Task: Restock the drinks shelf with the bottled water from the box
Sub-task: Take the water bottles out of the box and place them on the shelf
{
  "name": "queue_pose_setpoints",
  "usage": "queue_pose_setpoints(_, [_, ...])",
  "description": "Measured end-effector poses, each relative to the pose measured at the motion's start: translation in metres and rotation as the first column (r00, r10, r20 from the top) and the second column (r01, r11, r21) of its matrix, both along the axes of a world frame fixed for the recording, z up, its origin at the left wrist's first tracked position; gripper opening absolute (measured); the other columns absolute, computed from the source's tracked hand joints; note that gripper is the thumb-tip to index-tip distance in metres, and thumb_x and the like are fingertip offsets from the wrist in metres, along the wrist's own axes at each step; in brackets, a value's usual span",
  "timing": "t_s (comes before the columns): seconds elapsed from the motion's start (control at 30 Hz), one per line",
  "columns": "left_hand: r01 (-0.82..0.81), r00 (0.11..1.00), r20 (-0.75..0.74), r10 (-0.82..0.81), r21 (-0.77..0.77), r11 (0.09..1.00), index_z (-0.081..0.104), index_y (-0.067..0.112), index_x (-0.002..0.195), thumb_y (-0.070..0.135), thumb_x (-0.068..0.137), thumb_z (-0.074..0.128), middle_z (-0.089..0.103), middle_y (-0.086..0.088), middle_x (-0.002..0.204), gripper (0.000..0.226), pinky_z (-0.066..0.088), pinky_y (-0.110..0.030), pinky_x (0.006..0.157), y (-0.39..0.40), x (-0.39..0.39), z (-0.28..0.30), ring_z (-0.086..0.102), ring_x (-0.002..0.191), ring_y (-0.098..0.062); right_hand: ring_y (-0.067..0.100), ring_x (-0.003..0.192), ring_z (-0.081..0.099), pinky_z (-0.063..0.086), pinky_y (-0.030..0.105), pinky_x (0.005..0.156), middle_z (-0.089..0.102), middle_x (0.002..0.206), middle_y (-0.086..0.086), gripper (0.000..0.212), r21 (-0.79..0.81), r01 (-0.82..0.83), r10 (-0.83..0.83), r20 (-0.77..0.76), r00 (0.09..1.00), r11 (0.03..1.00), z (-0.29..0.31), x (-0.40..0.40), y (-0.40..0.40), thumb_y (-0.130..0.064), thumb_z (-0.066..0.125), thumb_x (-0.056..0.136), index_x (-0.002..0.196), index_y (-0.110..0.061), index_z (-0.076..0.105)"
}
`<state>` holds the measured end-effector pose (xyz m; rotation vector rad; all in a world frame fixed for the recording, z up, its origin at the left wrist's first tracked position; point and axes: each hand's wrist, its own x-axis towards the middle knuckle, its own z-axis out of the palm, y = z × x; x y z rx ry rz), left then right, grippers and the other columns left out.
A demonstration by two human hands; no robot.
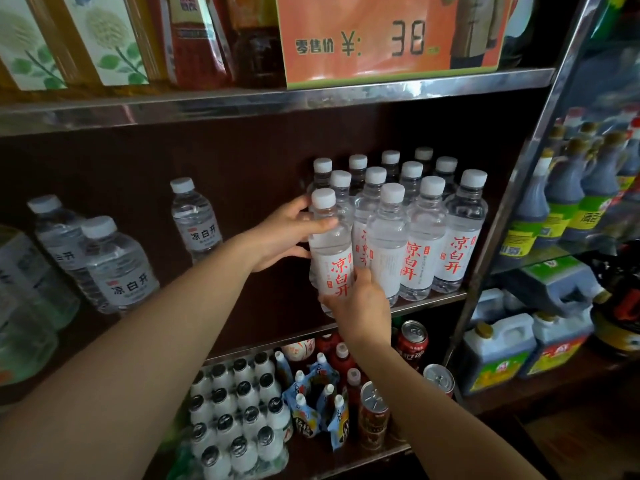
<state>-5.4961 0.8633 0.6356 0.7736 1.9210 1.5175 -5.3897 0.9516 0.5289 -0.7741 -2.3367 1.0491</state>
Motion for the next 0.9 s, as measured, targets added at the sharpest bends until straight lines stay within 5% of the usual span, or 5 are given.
queue_pose_setpoints(0.2, [-0.034,0.995,0.096,0.034,-0.007,0.999,0.031,0.035,0.14,0.035,0.066,0.079,0.055,-0.003,0.132,0.089,0.054,-0.044,0.089,-0.003,-0.008,-0.008,0.06,0.114,-0.03,0.027,0.09,0.06,0.047,0.035,0.07,0.052,0.101,0.002,0.051,0.029,0.047,-0.047,-0.011,0.999,0.998,-0.002,0.004,-0.001,-0.034,0.078,0.075,0.1,-0.012,0.039])
queue_pose_setpoints(0.33, [0.068,0.983,0.177,-0.041,-0.151,0.986,0.038,0.02,0.142,0.042,0.056,0.085,0.051,-0.007,0.14,0.1,0.05,-0.04,0.098,-0.007,-0.012,-0.029,0.059,0.115,-0.028,0.025,0.088,0.059,0.044,0.031,0.068,0.054,0.1,0.003,0.051,0.039,0.05,-0.049,-0.009,0.999,0.998,-0.002,0.005,0.001,-0.035,0.077,0.075,0.102,-0.013,0.039])
queue_pose_setpoints(0.53, [0.047,0.965,0.26,-0.016,-0.113,0.993,0.016,0.034,0.147,0.025,0.057,0.088,0.045,-0.007,0.143,0.115,0.042,-0.034,0.101,-0.001,-0.012,-0.052,0.05,0.126,-0.024,0.027,0.092,0.061,0.052,0.04,0.076,0.056,0.106,0.004,0.054,0.079,0.032,-0.033,0.011,0.999,0.996,-0.002,0.005,0.001,-0.038,0.077,0.075,0.105,-0.014,0.039])
queue_pose_setpoints(0.7, [0.015,0.931,0.364,-0.006,-0.023,1.0,0.05,0.037,0.127,0.028,0.064,0.061,0.055,-0.005,0.132,0.065,0.03,-0.038,0.111,-0.014,-0.018,-0.065,0.052,0.119,-0.017,0.027,0.099,0.06,0.052,0.043,0.082,0.057,0.111,0.003,0.052,0.039,0.026,-0.024,-0.049,0.999,0.999,-0.01,0.007,0.001,-0.033,0.076,0.079,0.113,-0.015,0.042])
queue_pose_setpoints(0.9, [-0.099,0.824,0.566,0.009,0.129,0.987,0.039,0.026,0.144,0.042,0.084,0.031,0.042,-0.018,0.145,0.063,0.021,-0.042,0.118,-0.011,-0.02,-0.079,0.041,0.133,-0.029,0.017,0.105,0.058,0.051,0.03,0.083,0.055,0.119,-0.001,0.056,0.041,0.06,-0.054,-0.134,0.989,0.997,-0.019,0.009,-0.001,-0.033,0.076,0.08,0.122,-0.015,0.043])
